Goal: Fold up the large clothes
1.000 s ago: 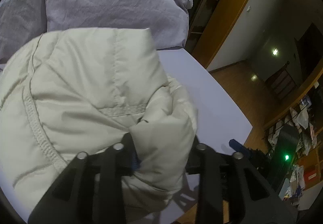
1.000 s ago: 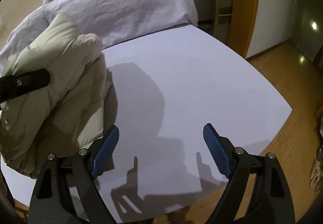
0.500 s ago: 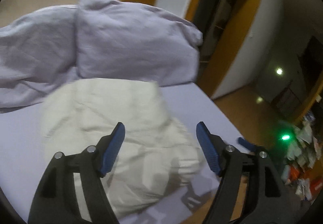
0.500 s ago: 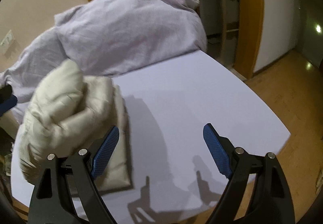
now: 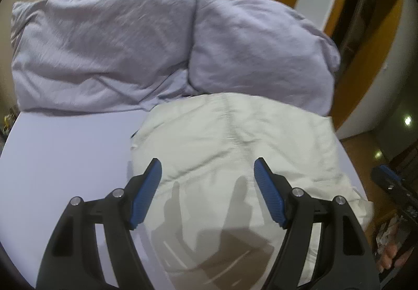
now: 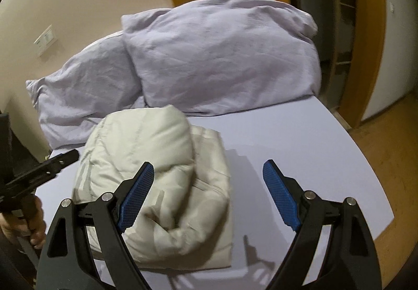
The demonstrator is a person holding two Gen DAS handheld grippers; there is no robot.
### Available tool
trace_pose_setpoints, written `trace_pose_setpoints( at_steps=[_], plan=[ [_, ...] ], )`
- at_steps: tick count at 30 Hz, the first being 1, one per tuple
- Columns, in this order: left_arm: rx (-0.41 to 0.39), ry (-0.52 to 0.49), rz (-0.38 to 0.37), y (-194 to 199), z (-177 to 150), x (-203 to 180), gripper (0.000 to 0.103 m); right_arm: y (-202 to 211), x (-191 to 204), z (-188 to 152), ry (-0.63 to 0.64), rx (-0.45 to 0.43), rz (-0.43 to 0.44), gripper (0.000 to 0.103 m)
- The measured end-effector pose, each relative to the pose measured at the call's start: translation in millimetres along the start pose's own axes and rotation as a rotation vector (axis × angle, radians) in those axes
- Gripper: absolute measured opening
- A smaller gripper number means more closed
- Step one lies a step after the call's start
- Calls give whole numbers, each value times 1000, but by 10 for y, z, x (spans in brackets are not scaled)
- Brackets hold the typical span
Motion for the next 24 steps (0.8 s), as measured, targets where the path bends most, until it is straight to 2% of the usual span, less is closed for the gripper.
trace_pose_setpoints(
  at_steps=[3, 6, 9, 12, 14, 17, 24],
  plan=[
    [38, 17, 13, -166, -73, 62, 73, -71, 96, 32, 19, 10, 12, 87],
    [78, 40, -11, -328, -181, 39, 73, -173, 189, 66, 40, 23, 23, 87],
    [68, 30, -14, -389, -256, -55, 73, -248, 250, 91, 56, 28, 25, 86],
    [58, 0, -12, -417, -306, -212, 73, -361, 280, 118, 76, 38, 22, 72],
    [52, -19, -10, -443, -340, -297, 73, -436, 276, 126, 77, 47, 20, 58],
    [43, -48, -8, -484, -397, -443, 73, -581, 237, 112, 74, 65, 11, 49],
    [37, -54, -1, -561, -424, -538, 72, -849, 81, 22, 79, 89, -38, 48]
  ],
)
Point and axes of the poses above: each gripper's, at about its wrist camera, not at the fingertips, and y roughly against the way its jaws point, x to its left, z to its top, the point moved 6 cm from there along -y, roughly the way its jaws point, and after that the axes turned 10 degrees about z, right-handed, at the moved point
